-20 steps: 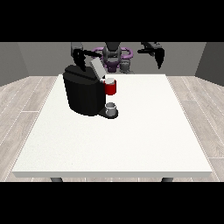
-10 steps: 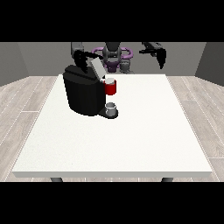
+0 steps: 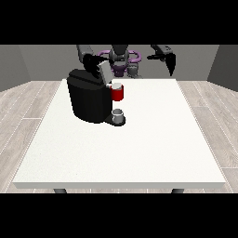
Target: Insert the coffee pod into the coffee machine and close the lid
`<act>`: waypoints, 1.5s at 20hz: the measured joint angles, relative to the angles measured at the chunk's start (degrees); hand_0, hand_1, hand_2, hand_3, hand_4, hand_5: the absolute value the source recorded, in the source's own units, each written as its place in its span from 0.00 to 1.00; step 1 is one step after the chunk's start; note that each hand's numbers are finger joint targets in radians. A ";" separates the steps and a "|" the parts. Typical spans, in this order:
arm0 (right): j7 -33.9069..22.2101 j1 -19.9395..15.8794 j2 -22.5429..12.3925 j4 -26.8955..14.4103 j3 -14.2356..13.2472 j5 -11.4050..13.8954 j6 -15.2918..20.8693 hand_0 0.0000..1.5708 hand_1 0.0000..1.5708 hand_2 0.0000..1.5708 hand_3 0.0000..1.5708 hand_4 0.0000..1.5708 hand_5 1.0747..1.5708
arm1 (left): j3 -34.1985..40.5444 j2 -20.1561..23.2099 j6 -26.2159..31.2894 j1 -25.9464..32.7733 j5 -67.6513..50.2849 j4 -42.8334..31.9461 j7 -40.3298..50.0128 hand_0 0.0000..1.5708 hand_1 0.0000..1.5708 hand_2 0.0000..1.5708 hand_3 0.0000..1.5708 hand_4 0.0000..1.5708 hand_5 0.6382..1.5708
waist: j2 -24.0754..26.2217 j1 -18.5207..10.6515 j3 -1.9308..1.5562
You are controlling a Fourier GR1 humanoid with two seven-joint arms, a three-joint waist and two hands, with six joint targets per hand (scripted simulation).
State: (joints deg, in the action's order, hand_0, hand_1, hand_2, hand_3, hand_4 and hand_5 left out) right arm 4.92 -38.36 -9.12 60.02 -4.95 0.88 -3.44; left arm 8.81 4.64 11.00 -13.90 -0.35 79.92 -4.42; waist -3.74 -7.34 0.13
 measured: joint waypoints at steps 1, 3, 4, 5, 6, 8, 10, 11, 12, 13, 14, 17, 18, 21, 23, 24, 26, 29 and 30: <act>-0.47 -0.52 -0.05 -0.58 0.02 -0.01 -0.36 0.00 0.00 0.00 0.00 0.05 1.00 | 0.06 0.21 -0.04 0.01 -0.11 0.07 0.22 0.00 0.00 0.00 0.00 0.00 1.00 | -0.02 -0.11 -0.02; -1.45 -1.74 -0.04 -1.18 0.30 0.27 -0.74 0.00 0.00 0.00 0.00 0.07 1.00 | 0.53 0.63 -0.10 -0.34 -0.53 -0.68 0.08 0.00 0.00 0.00 0.00 0.00 1.00 | -0.34 0.07 -0.07; -1.65 -1.61 -0.31 -1.62 0.40 0.52 -1.03 0.00 0.00 0.00 0.00 0.10 1.00 | 0.57 0.88 0.51 0.27 -1.12 -0.36 0.63 0.00 0.00 0.00 0.00 0.02 1.00 | 0.12 -0.25 -0.07; -1.99 -2.23 0.17 -1.60 0.57 0.58 -0.76 0.00 0.00 0.00 0.00 0.14 1.00 | 1.02 1.42 0.95 -0.13 -1.64 -0.76 0.57 0.00 0.00 0.00 0.00 0.08 1.00 | -0.14 -0.24 -0.14; -2.67 -2.05 1.33 -1.21 1.65 1.15 -0.33 0.00 0.00 0.00 0.00 0.09 1.00 | 1.57 1.74 0.71 -0.27 -1.77 -1.61 0.52 0.00 0.00 0.00 0.00 0.09 1.00 | 0.30 0.33 -0.16; -2.65 -2.66 1.91 -1.34 2.59 2.24 -0.02 0.00 0.00 0.00 0.00 0.04 1.00 | 1.52 1.98 0.62 -0.06 -1.55 -1.93 -0.27 0.00 0.00 0.00 0.00 0.12 1.00 | 0.25 0.17 -0.15; -2.14 -3.86 2.37 -1.54 3.39 3.72 1.00 0.00 0.00 0.00 0.00 0.11 1.00 | 1.22 1.89 0.26 -0.39 -1.28 -1.92 -0.54 0.00 0.00 0.00 0.00 0.09 1.00 | -0.17 -0.37 -0.13; -2.11 -4.09 2.83 -1.50 3.98 4.30 1.14 0.00 0.00 0.00 0.00 0.08 1.00 | 1.55 2.18 0.25 -0.69 -1.60 -2.22 -0.15 0.00 0.00 0.00 0.00 0.10 1.00 | -0.04 -0.20 -0.13; -2.03 -5.01 2.99 -1.95 4.07 4.91 1.73 0.00 0.00 0.00 0.00 0.09 1.00 | 1.40 2.10 0.06 -1.39 -1.75 -1.91 0.45 0.00 0.00 0.00 0.00 0.08 1.00 | -0.40 -0.64 -0.13; -2.59 -5.52 3.11 -1.85 4.33 5.21 1.55 0.00 0.00 0.00 0.00 0.08 1.00 | 1.48 2.00 -0.21 -1.25 -1.73 -2.50 -0.04 0.00 0.00 0.00 0.00 0.09 1.00 | -0.26 -0.29 -0.13; -2.86 -6.30 3.22 -1.88 4.51 5.80 2.02 0.00 0.00 0.00 0.00 0.09 1.00 | 1.60 2.28 0.31 -1.11 -1.98 -2.97 -0.70 0.00 0.00 0.00 0.00 0.12 1.00 | -0.50 -0.46 -0.13; -2.43 -7.05 3.27 -2.48 4.57 6.47 1.58 0.00 0.00 0.00 0.00 0.07 1.00 | 1.51 2.39 -0.09 -1.32 -2.18 -2.95 -0.17 0.00 0.00 0.00 0.00 0.00 1.00 | -0.35 -0.35 -0.12; -2.61 -7.42 3.31 -2.43 4.51 6.54 1.42 0.00 0.00 0.00 0.00 0.05 1.00 | 1.51 2.36 0.12 -1.05 -2.39 -3.18 -0.75 0.00 0.00 0.00 0.00 0.00 1.00 | -0.19 -0.26 -0.12; -1.56 -8.12 3.89 -3.00 4.06 6.58 1.63 0.00 0.00 0.00 0.00 0.02 1.00 | 1.15 2.90 0.77 -1.22 -2.48 -2.69 -1.53 0.00 0.00 0.00 0.00 0.12 1.00 | -0.45 -0.60 -0.13; -0.82 -8.10 4.51 -2.80 4.18 6.29 1.07 0.00 0.00 0.00 0.00 0.08 1.00 | 0.38 2.05 0.30 -0.74 -2.15 -2.16 -1.99 0.00 0.00 0.00 0.00 0.13 1.00 | 0.22 -0.51 -0.13; 0.02 -7.61 5.08 -2.67 4.38 6.17 0.88 0.00 0.00 0.00 0.00 0.11 1.00 | 0.04 1.72 -0.18 -0.79 -1.92 -1.78 -1.68 0.00 0.00 0.00 0.00 0.12 1.00 | 0.54 -0.34 -0.12; 0.80 -5.90 6.50 -1.16 5.85 5.41 0.11 0.00 0.00 0.00 0.00 0.22 1.00 | 0.34 1.56 -0.39 0.30 -1.77 -2.73 -3.71 0.00 0.00 0.00 0.00 0.09 1.00 | 1.80 0.87 -0.13; 3.18 -0.64 7.85 1.35 8.27 2.39 -1.01 0.00 0.00 0.00 0.00 0.18 1.00 | 0.22 0.93 -0.76 2.00 -1.58 -3.57 -4.73 0.00 0.00 0.00 0.00 0.12 1.00 | 4.41 2.68 -0.12; 3.61 1.51 8.11 2.32 9.34 0.79 -1.15 0.00 0.00 0.00 0.00 0.18 1.00 | -0.09 0.34 -0.98 2.89 -1.35 -3.99 -5.29 0.00 0.00 0.00 0.00 0.12 1.00 | 5.59 3.27 -0.13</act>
State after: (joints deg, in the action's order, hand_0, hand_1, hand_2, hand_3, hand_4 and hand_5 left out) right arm 8.53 -36.85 -1.00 62.34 4.39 1.67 -4.59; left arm 8.71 4.98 10.02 -11.01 -1.70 75.93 -9.71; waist 1.84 -4.07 0.00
